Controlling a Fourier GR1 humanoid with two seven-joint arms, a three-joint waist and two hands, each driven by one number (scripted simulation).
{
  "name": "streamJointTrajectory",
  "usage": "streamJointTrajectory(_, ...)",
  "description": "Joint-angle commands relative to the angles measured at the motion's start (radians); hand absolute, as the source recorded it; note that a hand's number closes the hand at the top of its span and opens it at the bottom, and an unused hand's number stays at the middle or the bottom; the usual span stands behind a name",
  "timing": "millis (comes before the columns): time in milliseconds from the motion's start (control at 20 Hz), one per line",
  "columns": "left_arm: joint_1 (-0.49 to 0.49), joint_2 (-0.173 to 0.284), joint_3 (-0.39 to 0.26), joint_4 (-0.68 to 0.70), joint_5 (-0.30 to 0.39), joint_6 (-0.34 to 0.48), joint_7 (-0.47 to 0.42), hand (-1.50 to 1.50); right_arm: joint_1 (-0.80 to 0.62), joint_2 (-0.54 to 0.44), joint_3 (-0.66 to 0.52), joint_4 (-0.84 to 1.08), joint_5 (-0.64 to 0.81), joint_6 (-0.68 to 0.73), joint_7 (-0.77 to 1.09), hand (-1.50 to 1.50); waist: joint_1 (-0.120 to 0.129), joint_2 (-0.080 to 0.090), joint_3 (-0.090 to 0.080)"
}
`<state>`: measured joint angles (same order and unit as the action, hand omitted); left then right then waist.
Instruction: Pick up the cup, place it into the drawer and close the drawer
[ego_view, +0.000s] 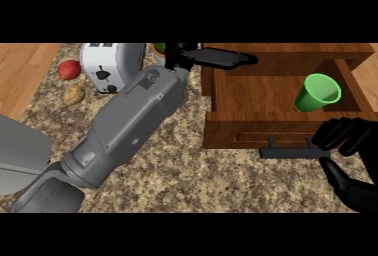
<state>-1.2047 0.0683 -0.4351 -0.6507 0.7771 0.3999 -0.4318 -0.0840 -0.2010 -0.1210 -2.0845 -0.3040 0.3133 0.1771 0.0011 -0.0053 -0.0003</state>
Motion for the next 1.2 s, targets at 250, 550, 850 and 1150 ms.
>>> streamJointTrajectory(250, 0.289, 0.156, 0.008, -0.322, -0.001, 0.032, 0.065, -1.5, 0.021, -0.083, 0.06, -0.046, 0.161, 0.059, 0.042, 1.5, 0.032, -0.007, -0.001)
streamJointTrajectory(550, 0.52, 0.318, 0.051, -0.623, 0.036, 0.0, 0.15, -1.5, 0.052, -0.056, 0.099, 0.043, 0.308, 0.047, -0.029, 1.5, 0.034, -0.004, 0.0)
streamJointTrajectory(850, 0.747, 0.434, 0.11, -0.81, 0.062, -0.069, 0.166, -1.5, 0.035, -0.11, 0.112, 0.115, 0.441, 0.074, -0.12, 1.5, 0.03, 0.0, 0.0)
streamJointTrajectory(1150, 0.864, 0.434, 0.138, -0.794, 0.057, -0.154, 0.073, -1.5, 0.015, -0.163, 0.289, 0.221, 0.81, -0.001, -0.288, 1.5, 0.03, 0.006, 0.0)
